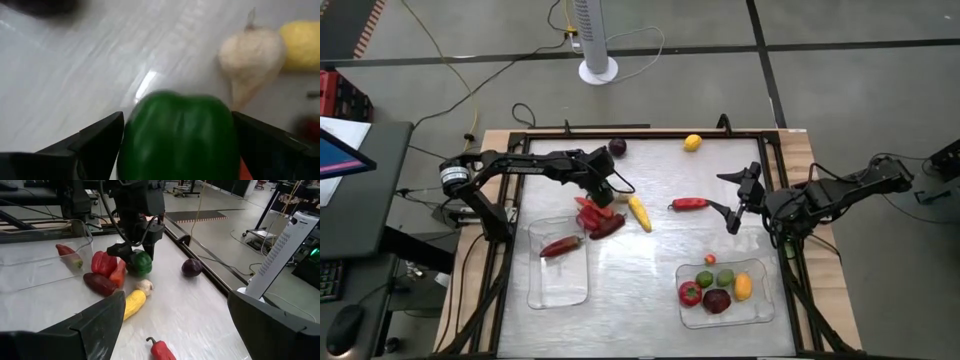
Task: Sort produce into baskets
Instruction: Put the green bell pepper into the left transparent bin
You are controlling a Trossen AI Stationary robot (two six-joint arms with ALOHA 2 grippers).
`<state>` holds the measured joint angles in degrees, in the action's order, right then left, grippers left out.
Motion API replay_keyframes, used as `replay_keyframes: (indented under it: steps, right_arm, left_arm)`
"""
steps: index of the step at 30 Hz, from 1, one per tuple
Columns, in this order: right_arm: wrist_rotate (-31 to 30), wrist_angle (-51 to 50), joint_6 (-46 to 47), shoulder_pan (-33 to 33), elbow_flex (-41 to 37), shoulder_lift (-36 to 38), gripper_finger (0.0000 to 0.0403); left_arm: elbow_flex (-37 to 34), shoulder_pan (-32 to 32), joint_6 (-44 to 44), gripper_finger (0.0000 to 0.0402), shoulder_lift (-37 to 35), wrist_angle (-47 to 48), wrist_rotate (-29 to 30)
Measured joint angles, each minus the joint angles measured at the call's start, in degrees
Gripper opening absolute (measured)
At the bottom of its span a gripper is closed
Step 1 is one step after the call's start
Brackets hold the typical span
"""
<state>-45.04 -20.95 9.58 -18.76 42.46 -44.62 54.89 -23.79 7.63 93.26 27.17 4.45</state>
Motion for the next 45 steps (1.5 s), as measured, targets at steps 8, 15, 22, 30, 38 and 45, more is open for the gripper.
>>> replay_keyframes:
  steps: [8, 15, 22, 30, 38, 45]
  right_arm:
    - [0.0, 0.0, 0.0, 0.1, 0.0, 0.0, 0.0379]
    - [0.0, 0.0, 0.0, 0.1, 0.0, 0.0, 0.0379]
    - [0.0, -0.4, 0.0, 0.1, 0.0, 0.0, 0.0379]
    - [0.0, -1.8, -0.2, 0.0, 0.0, 0.1, 0.0379]
    - [0.0, -0.8, -0.2, 0.0, 0.0, 0.1, 0.0379]
    - [0.0, 0.7, -0.4, 0.5, 0.0, 0.1, 0.0379]
  left_arm:
    - [0.0, 0.5, -4.1, 0.0294, -0.1, 2.3, 0.5]
    - [3.3, 0.7, -6.3, 0.0275, -0.7, 6.5, 0.3]
    - [11.3, 3.4, -5.2, 0.0281, -6.9, 11.7, -5.5]
    - [11.7, 17.0, 2.7, 0.0282, -18.0, 19.0, -12.0]
    - [8.6, 33.8, 16.5, 0.0283, -25.8, 25.0, -3.0]
    - [-1.2, 42.5, 28.4, 0.0298, -26.1, 25.4, 0.4]
